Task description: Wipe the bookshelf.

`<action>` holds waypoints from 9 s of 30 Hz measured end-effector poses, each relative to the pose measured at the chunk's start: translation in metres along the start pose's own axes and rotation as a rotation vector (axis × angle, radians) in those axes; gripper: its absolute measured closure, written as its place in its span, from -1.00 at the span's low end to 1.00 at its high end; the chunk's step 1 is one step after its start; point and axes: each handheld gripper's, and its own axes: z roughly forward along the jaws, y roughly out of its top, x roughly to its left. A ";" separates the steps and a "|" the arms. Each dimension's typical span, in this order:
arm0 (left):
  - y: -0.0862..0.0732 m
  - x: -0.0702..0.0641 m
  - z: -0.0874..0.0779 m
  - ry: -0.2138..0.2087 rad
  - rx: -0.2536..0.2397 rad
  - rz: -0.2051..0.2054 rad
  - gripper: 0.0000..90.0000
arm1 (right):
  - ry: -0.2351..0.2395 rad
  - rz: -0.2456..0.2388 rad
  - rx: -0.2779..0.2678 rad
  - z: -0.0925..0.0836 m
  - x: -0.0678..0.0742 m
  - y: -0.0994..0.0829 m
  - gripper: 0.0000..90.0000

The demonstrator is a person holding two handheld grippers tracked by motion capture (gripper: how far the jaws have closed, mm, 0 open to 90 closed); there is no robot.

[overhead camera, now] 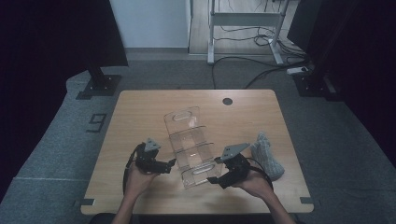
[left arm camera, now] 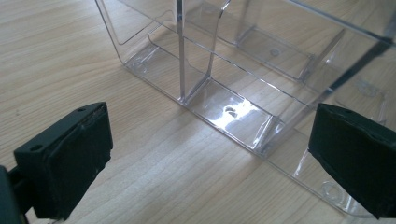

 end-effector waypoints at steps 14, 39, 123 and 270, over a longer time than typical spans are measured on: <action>-0.002 0.002 -0.016 -0.022 -0.029 -0.009 -1.00 | -0.022 0.000 -0.074 -0.025 -0.010 -0.002 0.12; -0.013 0.013 -0.036 -0.001 -0.033 -0.033 -1.00 | -0.069 -0.049 -0.051 -0.019 -0.003 0.005 0.71; -0.018 -0.007 -0.025 -0.069 -0.064 0.025 -0.85 | -0.080 -0.031 -0.004 0.040 -0.001 0.021 -0.12; 0.049 0.027 -0.006 -0.080 -0.015 0.058 -0.54 | -0.380 0.226 -0.073 -0.037 -0.097 0.004 -0.47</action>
